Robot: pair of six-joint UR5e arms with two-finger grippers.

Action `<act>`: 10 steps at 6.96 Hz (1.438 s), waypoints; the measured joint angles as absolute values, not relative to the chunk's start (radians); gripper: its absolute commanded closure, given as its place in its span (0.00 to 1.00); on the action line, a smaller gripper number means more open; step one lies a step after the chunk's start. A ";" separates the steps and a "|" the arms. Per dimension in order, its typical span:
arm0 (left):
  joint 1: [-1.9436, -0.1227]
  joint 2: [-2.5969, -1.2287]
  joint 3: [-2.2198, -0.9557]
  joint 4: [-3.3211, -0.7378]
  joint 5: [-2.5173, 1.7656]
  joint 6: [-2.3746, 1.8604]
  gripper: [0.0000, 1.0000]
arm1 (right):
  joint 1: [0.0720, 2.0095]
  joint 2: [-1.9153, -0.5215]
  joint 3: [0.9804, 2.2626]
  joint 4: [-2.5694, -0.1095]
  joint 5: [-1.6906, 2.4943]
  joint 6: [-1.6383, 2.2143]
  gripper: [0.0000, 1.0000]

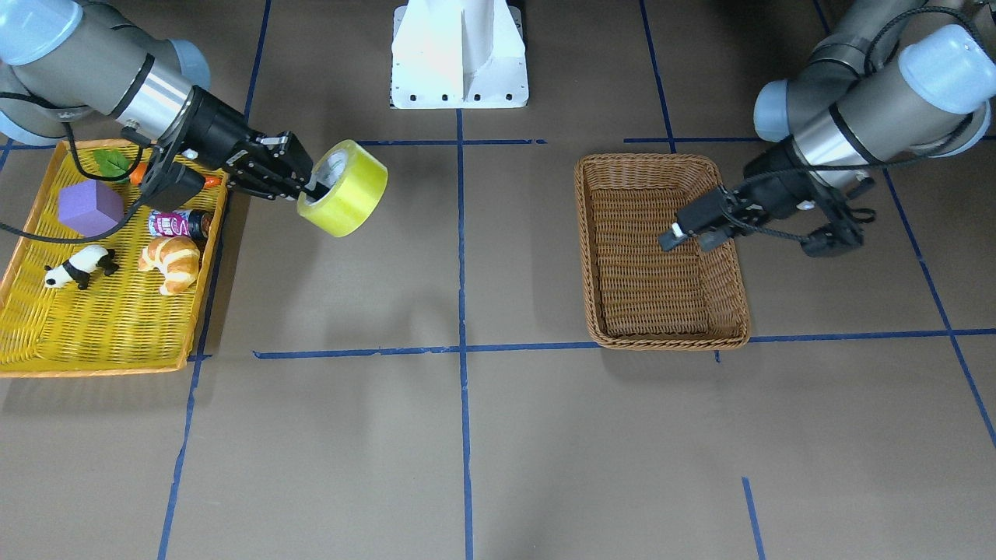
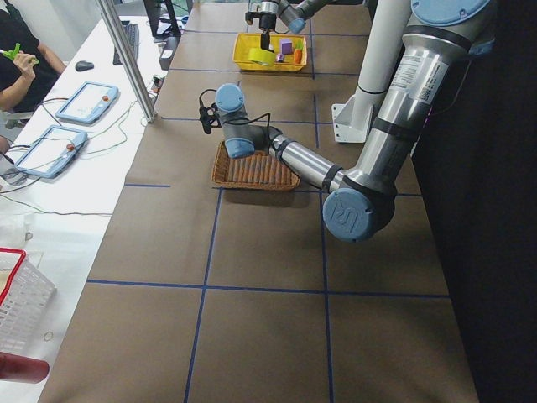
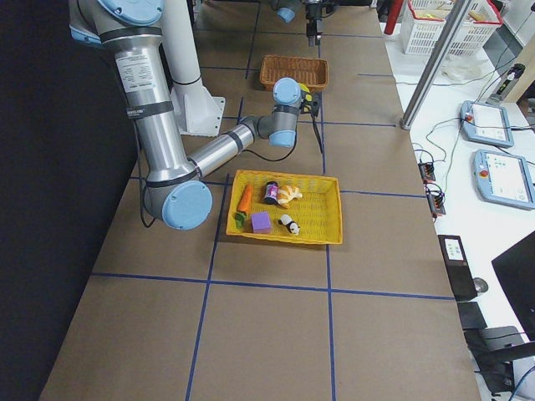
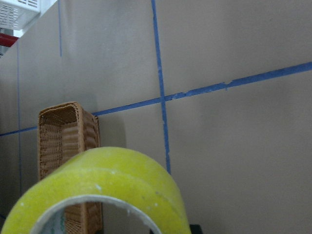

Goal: Move tape to another basket

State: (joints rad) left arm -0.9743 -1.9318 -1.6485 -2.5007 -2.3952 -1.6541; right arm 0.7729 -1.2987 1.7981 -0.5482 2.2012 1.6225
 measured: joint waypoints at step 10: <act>-0.783 -2.005 -1.838 -3.017 -2.119 -2.339 0.00 | 0.615 -1.237 1.848 -0.102 2.126 1.843 1.00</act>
